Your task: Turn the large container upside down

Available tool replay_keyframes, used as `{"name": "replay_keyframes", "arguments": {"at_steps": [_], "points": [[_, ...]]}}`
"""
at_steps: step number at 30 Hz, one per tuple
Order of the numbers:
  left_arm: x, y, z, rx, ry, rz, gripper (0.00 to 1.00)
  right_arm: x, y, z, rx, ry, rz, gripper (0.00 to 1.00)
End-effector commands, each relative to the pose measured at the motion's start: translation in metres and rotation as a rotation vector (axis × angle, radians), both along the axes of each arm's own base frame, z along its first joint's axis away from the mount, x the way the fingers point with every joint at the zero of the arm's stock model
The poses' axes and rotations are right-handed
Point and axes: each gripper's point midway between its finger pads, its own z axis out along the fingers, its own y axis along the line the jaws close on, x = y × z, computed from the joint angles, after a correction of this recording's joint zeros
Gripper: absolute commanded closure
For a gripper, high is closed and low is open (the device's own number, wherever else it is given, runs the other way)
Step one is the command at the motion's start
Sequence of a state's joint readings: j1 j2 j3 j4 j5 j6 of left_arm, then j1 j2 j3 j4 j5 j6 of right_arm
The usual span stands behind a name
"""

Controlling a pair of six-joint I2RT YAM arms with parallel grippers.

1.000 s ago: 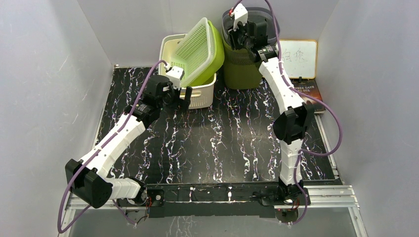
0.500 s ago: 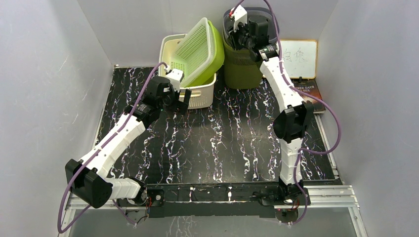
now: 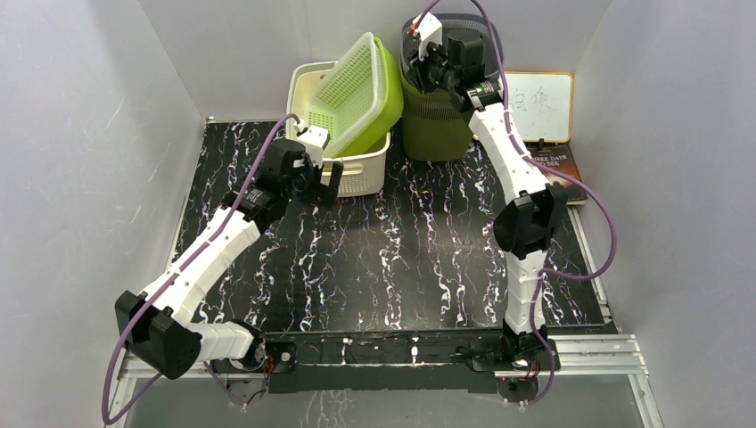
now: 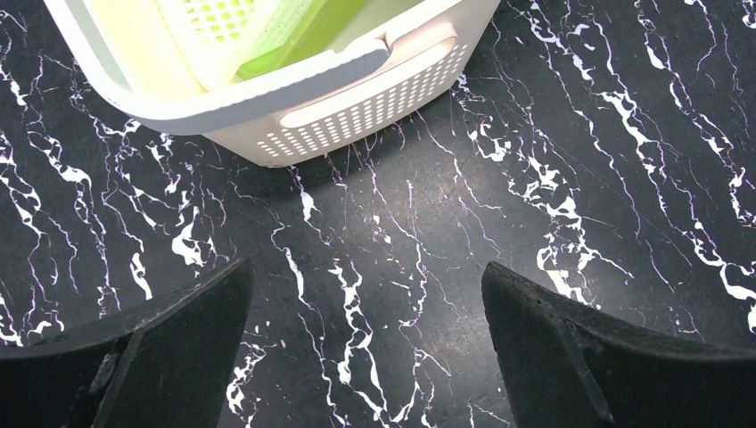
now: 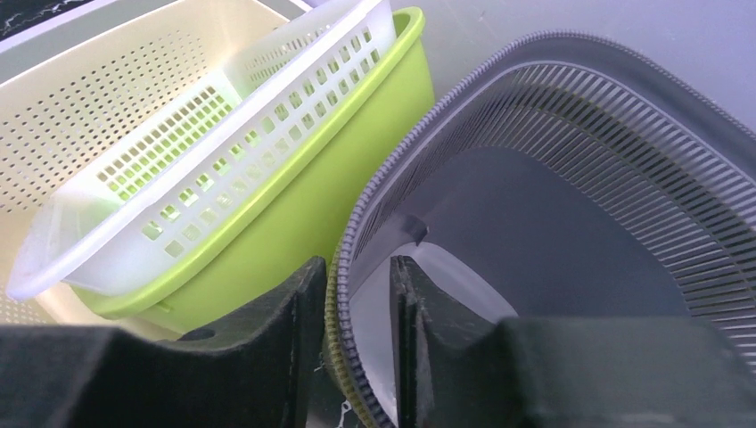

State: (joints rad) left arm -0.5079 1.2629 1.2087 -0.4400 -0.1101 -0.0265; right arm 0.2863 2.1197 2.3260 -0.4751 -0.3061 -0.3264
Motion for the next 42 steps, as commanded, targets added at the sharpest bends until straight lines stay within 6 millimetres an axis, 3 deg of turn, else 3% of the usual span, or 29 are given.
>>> {"name": "replay_keyframes", "arguments": {"at_steps": [1,3,4,6,7,11,15,23,32,35,39,42], "points": [[-0.006,0.005,0.027,-0.018,-0.054,0.011,0.02,-0.009,-0.027,0.001,-0.026,0.039,-0.110,0.66],[-0.006,0.005,0.025,-0.018,-0.049,0.014,0.02,-0.009,-0.028,-0.004,-0.039,0.049,-0.109,0.67],[-0.007,0.005,0.026,-0.021,-0.049,0.015,0.02,-0.009,-0.028,-0.006,-0.047,0.053,-0.107,0.73],[-0.007,0.005,0.025,-0.025,-0.049,0.017,0.02,-0.009,-0.029,-0.005,-0.055,0.056,-0.110,0.96],[-0.008,0.006,0.025,-0.026,-0.050,0.017,0.02,-0.008,-0.032,0.000,-0.054,0.044,-0.126,1.00],[-0.007,0.006,0.027,-0.032,-0.057,0.023,0.02,-0.013,-0.038,0.022,-0.047,0.005,-0.149,1.00],[-0.007,0.005,0.025,-0.034,-0.053,0.020,0.02,-0.033,-0.039,0.044,-0.006,-0.004,-0.136,1.00],[-0.008,0.002,0.020,-0.043,-0.039,0.009,0.02,-0.079,-0.034,0.058,0.101,0.076,-0.119,1.00],[-0.012,0.001,0.019,-0.068,-0.038,0.015,0.02,-0.092,-0.036,0.081,0.148,0.057,-0.126,1.00],[-0.015,0.003,0.016,-0.066,-0.032,0.019,0.02,-0.095,-0.030,0.074,0.148,0.090,-0.107,1.00],[-0.018,0.005,0.013,-0.067,-0.029,0.022,0.02,-0.099,-0.019,0.036,0.100,0.185,-0.124,0.98],[-0.018,0.005,0.010,-0.063,-0.022,0.020,0.02,-0.103,-0.014,0.010,0.035,0.205,-0.192,0.66]]}}
